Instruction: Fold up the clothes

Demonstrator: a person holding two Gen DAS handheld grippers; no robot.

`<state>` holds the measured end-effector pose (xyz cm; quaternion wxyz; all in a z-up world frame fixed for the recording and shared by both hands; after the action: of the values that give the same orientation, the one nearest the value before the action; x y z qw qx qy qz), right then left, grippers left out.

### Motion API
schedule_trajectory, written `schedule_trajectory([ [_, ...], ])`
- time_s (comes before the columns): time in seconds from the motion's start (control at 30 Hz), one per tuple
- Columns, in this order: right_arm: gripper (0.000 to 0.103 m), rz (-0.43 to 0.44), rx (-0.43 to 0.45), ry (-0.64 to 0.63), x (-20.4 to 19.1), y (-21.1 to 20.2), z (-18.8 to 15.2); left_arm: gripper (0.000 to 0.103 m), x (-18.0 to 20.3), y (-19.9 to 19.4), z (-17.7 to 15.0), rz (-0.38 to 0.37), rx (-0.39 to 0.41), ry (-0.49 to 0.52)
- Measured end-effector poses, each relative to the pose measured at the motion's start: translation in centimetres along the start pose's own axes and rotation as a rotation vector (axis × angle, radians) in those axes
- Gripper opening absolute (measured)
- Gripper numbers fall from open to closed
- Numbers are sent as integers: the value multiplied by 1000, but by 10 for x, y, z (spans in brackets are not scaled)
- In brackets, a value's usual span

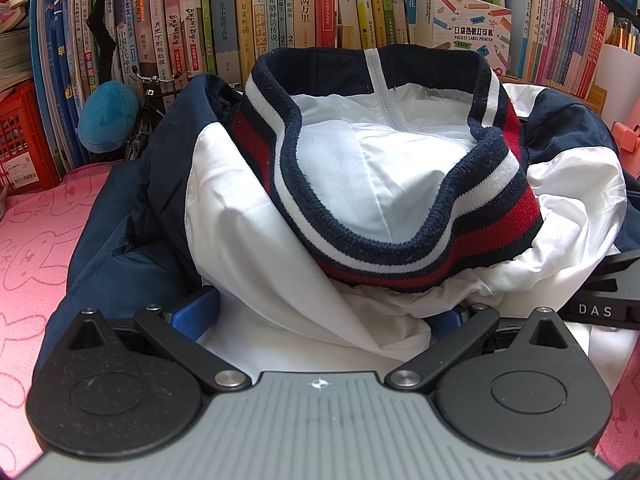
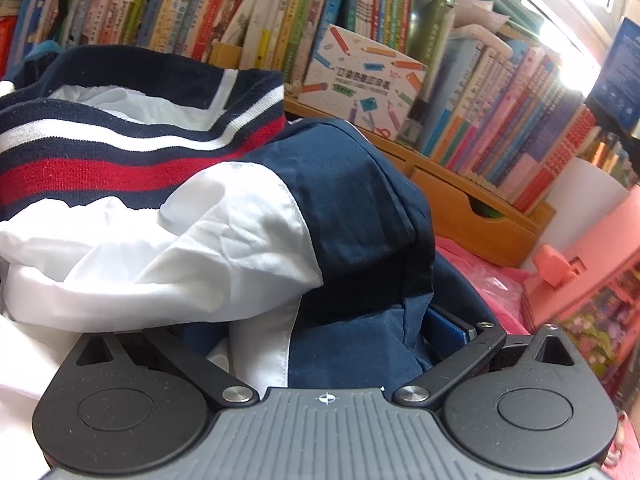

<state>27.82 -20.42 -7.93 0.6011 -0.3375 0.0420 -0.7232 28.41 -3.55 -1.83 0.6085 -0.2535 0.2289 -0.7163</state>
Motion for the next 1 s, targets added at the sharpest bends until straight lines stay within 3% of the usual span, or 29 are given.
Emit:
schedule_trajectory([
  [0.07, 103, 5, 11, -29, 1, -10, -2, 103, 0, 0, 0, -1, 1, -1],
  [0.17, 103, 29, 105, -7, 16, -40, -4, 103, 0, 1, -1, -2, 2, -1],
  [0.33, 103, 115, 269, 164, 59, -95, 11, 103, -3, -4, -7, -6, 4, 3],
  [0.43, 103, 165, 292, 257, 77, -105, 34, 103, -12, -23, -21, -27, 10, 26],
  [0.53, 103, 198, 271, 309, 78, -95, 55, 103, -30, -53, -41, -63, 36, 43],
  [0.67, 102, 203, 175, 303, 46, -61, 76, 103, -52, -82, -61, -89, 75, 58],
  [0.8, 99, 195, 68, 289, 6, -32, 79, 103, -54, -77, -72, -74, 64, 95],
  [1.0, 99, 196, -22, 332, -11, -10, 74, 103, -52, -65, -76, -62, 11, 114],
])
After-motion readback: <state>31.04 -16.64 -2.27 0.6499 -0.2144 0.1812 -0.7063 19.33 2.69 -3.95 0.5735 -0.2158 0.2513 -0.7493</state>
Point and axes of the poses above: each gripper's, at about its wrist camera, not at the fingertips, and y roughly the way its jaws point, x to its right, z to its top, the point moved 4 cm from there along y, roughly the way its jaws point, and after that the axes turned 7 degrees about -z, right-handed, at the moved point
